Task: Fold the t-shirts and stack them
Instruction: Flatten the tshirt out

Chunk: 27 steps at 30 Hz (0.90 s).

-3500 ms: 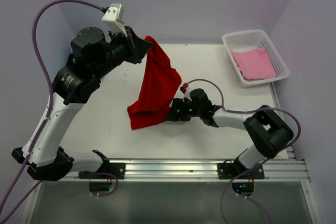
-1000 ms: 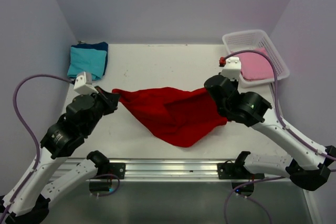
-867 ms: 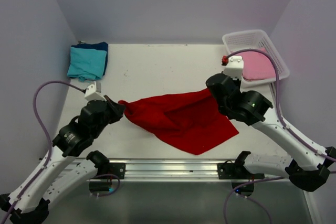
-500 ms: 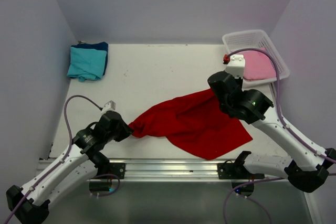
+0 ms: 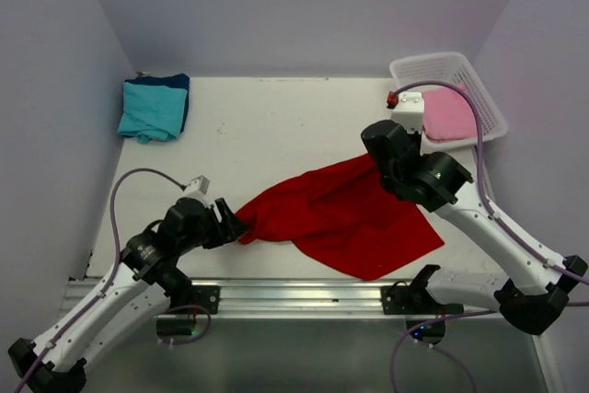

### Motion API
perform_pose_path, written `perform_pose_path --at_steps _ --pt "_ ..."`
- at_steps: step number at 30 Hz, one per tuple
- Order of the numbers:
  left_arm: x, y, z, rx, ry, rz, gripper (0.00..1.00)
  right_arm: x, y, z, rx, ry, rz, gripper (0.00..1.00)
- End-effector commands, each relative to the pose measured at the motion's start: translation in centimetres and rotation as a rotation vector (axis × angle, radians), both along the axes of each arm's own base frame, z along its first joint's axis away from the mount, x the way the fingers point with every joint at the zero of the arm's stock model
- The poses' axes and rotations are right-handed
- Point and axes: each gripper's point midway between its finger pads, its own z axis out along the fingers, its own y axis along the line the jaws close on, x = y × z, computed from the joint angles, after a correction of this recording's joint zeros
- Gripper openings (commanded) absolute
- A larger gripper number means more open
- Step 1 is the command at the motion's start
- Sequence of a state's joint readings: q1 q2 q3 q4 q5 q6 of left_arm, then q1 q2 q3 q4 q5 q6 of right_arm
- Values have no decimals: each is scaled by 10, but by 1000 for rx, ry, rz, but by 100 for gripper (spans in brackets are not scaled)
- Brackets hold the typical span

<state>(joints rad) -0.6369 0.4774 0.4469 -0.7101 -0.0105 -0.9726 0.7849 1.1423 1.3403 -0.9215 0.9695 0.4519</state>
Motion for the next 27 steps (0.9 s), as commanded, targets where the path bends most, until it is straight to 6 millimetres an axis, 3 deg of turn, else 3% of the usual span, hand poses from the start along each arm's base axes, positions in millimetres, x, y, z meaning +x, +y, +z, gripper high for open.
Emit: perform_pose_path --at_steps 1,5,6,7,10,14,19,23,24,27 --pt "40 -17 77 -34 -313 -68 69 8 5 9 26 -31 -2 0" --pt "66 -36 86 -9 -419 -138 81 8 7 7 39 -24 7 0" --pt "72 -42 84 19 -441 -181 81 8 9 7 44 -22 12 0" --pt "77 -58 68 23 -388 -250 81 8 10 6 44 -20 15 0" --pt "95 -87 70 53 -367 -373 80 9 11 4 44 -9 19 0" --pt "124 -106 78 125 -432 -456 79 9 14 -1 52 2 26 0" --pt "155 -122 72 221 -497 -538 72 11 22 -13 65 28 46 0" --pt "158 -141 58 194 -485 -628 61 13 26 -17 68 38 53 0" --pt "156 -145 40 208 -443 -664 59 14 27 -19 69 39 53 0" --pt "154 -158 29 192 -405 -742 48 14 28 -20 71 41 57 0"
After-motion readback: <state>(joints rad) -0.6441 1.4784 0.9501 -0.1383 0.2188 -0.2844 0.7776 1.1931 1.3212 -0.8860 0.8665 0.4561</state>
